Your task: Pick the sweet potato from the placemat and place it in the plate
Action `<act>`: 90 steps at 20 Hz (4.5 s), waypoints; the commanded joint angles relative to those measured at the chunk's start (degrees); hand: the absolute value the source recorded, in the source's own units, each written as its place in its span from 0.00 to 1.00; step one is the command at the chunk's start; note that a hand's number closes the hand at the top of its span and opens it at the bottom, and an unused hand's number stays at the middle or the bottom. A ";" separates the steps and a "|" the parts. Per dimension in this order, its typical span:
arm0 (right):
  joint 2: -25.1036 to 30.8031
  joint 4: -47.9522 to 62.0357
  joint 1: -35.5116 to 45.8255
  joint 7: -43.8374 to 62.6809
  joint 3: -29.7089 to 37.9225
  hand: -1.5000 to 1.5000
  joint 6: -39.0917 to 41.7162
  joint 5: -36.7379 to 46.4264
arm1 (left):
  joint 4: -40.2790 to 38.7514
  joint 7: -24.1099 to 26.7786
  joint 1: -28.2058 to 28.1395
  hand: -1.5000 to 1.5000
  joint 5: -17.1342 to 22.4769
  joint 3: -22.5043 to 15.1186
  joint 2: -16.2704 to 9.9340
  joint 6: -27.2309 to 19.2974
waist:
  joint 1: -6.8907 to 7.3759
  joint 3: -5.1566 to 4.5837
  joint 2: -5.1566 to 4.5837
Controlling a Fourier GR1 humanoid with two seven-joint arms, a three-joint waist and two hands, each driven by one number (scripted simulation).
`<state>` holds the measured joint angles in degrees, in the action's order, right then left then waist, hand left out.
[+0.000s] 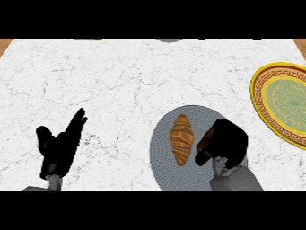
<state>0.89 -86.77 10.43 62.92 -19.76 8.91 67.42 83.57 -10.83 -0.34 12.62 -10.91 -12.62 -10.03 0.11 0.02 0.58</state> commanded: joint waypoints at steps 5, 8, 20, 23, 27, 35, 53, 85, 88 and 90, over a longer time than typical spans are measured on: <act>0.03 -11.37 -7.22 -16.22 -16.80 1.00 -5.55 0.40 | -3.57 -0.59 0.47 0.50 0.79 0.28 0.91 1.98 | -0.79 0.00 -0.35; 2.54 -20.14 -8.61 -22.84 -20.90 1.00 -12.49 0.82 | -2.10 0.77 -2.28 0.50 0.39 0.30 0.03 2.29 | -0.97 0.07 0.14; 7.59 -43.84 -21.75 -21.00 -15.63 1.00 -29.51 3.79 | -0.68 1.63 -3.55 0.50 -0.95 0.53 1.45 1.53 | -0.91 0.02 -0.35; 11.05 -39.99 -21.85 -27.00 -5.18 1.00 -36.46 -8.81 | -2.88 0.41 0.22 0.50 -1.62 0.65 2.00 1.41 | -0.79 0.10 -0.69; 13.29 -34.01 -17.91 -33.61 5.33 1.00 -42.00 -23.23 | -2.40 1.47 -1.21 0.50 0.74 2.32 0.76 4.66 | 0.01 0.11 -0.79; 19.80 -13.77 -12.17 -49.36 22.97 1.00 -47.85 -36.63 | -2.10 -1.90 1.89 0.50 -1.20 1.93 2.22 2.43 | 0.12 0.12 -0.86; 33.70 46.31 16.39 -73.33 38.08 1.00 -34.87 -51.97 | -0.95 -3.34 1.83 0.50 -1.59 2.67 1.75 4.93 | 2.77 0.14 -1.68; 47.27 74.93 14.44 -106.78 52.64 0.00 13.33 -67.90 | 0.99 -2.99 -0.85 0.50 -3.95 2.36 4.63 4.01 | 0.88 0.21 -1.02; 48.29 74.22 10.26 -110.47 51.86 0.00 17.66 -67.61 | 0.52 -0.58 -2.80 0.50 -5.56 0.78 5.68 4.14 | 0.43 0.15 -0.86; 47.42 72.60 7.96 -112.16 50.26 0.00 15.32 -66.31 | -0.81 0.03 -3.53 0.50 -3.17 4.56 3.42 6.01 | 0.24 0.07 -0.72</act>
<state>47.95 -13.46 22.98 -44.10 31.89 20.91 0.08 84.13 -10.76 -0.98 8.30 -7.04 -8.77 -5.62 0.62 0.36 -0.01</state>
